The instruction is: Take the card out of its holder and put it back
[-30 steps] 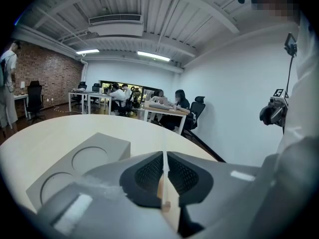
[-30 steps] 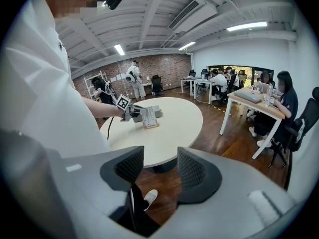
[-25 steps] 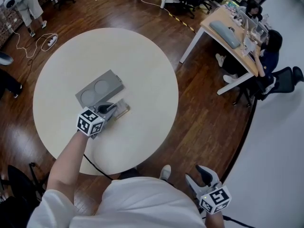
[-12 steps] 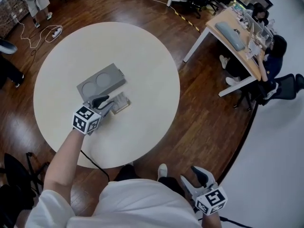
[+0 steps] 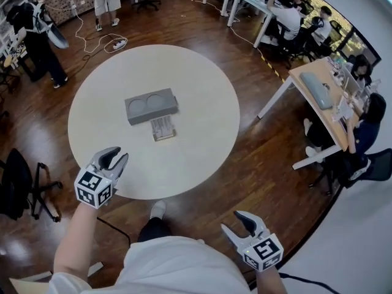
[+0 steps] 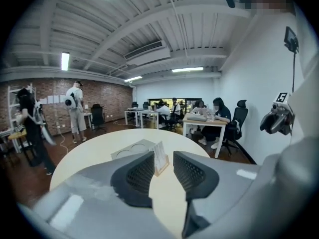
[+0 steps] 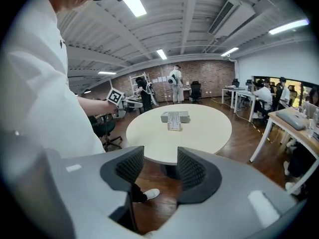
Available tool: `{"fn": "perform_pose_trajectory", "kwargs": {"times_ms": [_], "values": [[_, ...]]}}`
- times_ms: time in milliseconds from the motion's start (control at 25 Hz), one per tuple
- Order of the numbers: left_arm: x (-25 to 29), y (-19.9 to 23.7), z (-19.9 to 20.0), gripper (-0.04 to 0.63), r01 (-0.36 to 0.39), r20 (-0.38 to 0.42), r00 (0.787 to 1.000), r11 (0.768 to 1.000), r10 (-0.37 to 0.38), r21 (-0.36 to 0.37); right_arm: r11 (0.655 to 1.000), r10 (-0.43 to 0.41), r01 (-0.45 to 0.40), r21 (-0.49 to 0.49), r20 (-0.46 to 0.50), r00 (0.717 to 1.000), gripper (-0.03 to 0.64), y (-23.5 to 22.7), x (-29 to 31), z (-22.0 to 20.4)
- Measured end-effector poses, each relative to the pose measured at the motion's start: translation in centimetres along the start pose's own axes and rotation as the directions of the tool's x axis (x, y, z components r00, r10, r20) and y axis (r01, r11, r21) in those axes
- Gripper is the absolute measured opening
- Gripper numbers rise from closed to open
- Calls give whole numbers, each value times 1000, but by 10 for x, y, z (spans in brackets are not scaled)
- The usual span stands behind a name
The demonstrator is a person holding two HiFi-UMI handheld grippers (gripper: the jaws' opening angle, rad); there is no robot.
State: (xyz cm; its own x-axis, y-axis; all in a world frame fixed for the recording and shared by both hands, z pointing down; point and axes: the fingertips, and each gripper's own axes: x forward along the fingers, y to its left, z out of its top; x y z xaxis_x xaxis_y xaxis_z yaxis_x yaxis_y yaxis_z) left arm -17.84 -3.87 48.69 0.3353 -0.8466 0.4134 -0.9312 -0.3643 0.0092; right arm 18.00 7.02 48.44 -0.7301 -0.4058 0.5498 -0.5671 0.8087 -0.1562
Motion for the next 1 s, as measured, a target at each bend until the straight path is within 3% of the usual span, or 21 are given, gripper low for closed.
{"fn": "perform_pose_trajectory", "kwargs": {"times_ms": [160, 320, 480, 600, 1000], "values": [[-72, -81, -30, 118, -103, 32, 994, 984, 109, -144, 987, 136, -136, -89, -17, 991, 215, 1, -17, -28], [-123, -177, -63, 116, -120, 22, 991, 966, 129, -230, 957, 246, -248, -153, -32, 969, 215, 21, -37, -49], [-148, -252, -81, 114, -112, -21, 994, 966, 110, -232, 937, 301, -303, -173, -42, 953, 213, 37, -57, -68], [-157, -283, -76, 114, -96, -20, 995, 967, 93, -236, 929, 326, -327, -175, -38, 945, 213, 46, -71, -75], [-174, -314, -42, 114, 9, 49, 999, 984, -1, -178, 939, 304, -302, -163, -15, 953, 213, 85, -99, -87]]}}
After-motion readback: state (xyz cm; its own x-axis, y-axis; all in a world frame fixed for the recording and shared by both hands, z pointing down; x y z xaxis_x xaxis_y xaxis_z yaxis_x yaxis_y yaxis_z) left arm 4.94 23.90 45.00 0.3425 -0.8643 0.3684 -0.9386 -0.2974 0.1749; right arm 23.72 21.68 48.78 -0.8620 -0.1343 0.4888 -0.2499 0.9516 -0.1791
